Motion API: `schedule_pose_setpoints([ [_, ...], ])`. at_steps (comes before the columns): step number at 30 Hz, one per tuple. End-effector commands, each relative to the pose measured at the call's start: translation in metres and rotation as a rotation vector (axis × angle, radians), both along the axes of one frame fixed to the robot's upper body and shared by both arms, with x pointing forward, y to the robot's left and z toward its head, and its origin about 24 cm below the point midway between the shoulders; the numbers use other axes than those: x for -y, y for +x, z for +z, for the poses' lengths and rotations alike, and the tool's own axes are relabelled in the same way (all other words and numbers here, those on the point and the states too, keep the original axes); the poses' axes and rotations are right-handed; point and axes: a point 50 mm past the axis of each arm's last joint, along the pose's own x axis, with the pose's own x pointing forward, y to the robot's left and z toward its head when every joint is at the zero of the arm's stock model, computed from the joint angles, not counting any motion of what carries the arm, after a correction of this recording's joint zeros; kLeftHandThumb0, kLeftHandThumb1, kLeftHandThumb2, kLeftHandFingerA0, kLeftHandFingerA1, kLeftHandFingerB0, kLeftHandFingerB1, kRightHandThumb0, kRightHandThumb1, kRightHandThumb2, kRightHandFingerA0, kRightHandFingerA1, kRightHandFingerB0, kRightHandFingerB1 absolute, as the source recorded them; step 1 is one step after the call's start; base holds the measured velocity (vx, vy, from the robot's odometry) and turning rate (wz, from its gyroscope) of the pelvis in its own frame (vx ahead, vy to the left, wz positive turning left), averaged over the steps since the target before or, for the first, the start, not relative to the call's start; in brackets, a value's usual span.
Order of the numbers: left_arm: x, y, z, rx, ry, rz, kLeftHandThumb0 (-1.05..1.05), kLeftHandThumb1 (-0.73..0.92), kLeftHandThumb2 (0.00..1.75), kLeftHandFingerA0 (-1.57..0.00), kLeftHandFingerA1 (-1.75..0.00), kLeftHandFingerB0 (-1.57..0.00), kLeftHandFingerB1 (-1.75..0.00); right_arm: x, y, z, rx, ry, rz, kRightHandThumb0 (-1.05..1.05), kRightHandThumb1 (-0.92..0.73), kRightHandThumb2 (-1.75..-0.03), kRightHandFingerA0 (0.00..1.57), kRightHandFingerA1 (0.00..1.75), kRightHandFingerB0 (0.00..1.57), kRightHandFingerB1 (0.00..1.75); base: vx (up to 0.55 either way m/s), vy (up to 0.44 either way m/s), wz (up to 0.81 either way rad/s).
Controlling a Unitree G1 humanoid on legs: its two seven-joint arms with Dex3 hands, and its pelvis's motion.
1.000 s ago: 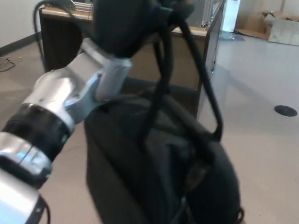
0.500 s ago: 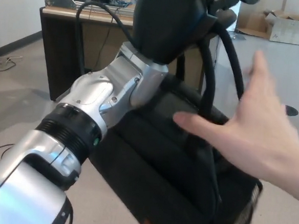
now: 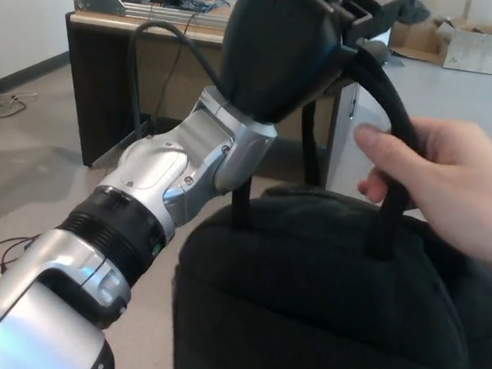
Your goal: A person hands over a black lunchbag to the robot and the robot uses its left hand to grab the strips of the lunchbag, the gives it back to the person.
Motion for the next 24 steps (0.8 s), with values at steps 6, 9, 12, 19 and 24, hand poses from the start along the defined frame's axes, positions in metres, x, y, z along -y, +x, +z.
schedule_pose_setpoints([
  [6,-0.005,0.007,-0.007,-0.312,0.027,0.016,-0.68,0.59,0.60,-0.11,-0.28,0.00,-0.14,0.003,0.001,0.001,-0.006,0.007,-0.004,-0.36,-0.63,-0.59,0.79,0.52,0.46,0.36,0.00,0.000,0.00],
  [9,-0.008,0.007,-0.012,-0.418,0.072,-0.004,-0.89,0.46,0.86,0.00,0.00,0.00,0.00,0.004,-0.002,-0.002,-0.017,-0.007,-0.009,-0.37,-0.63,-0.59,0.78,0.51,0.46,0.35,0.00,0.000,0.00],
  [12,-0.010,0.003,-0.010,-0.466,0.099,-0.046,-1.00,0.60,0.59,0.00,0.00,0.00,0.00,0.003,-0.003,-0.002,-0.015,-0.023,0.000,-0.39,-0.64,-0.59,0.76,0.51,0.44,0.35,0.00,0.000,0.00],
  [19,-0.021,-0.012,-0.005,-0.553,0.123,-0.112,-1.04,0.61,0.59,0.00,0.00,0.00,0.00,0.003,-0.004,-0.004,-0.030,0.008,0.000,-0.36,-0.65,-0.59,0.79,0.53,0.44,0.36,0.00,0.000,0.00],
  [24,-0.054,-0.026,-0.002,-0.545,0.125,-0.078,-0.91,0.48,0.89,0.00,0.00,0.00,0.00,0.004,-0.006,-0.005,-0.048,0.001,0.032,-0.45,-0.59,-0.58,0.86,0.59,0.62,0.44,0.00,0.000,0.00],
])
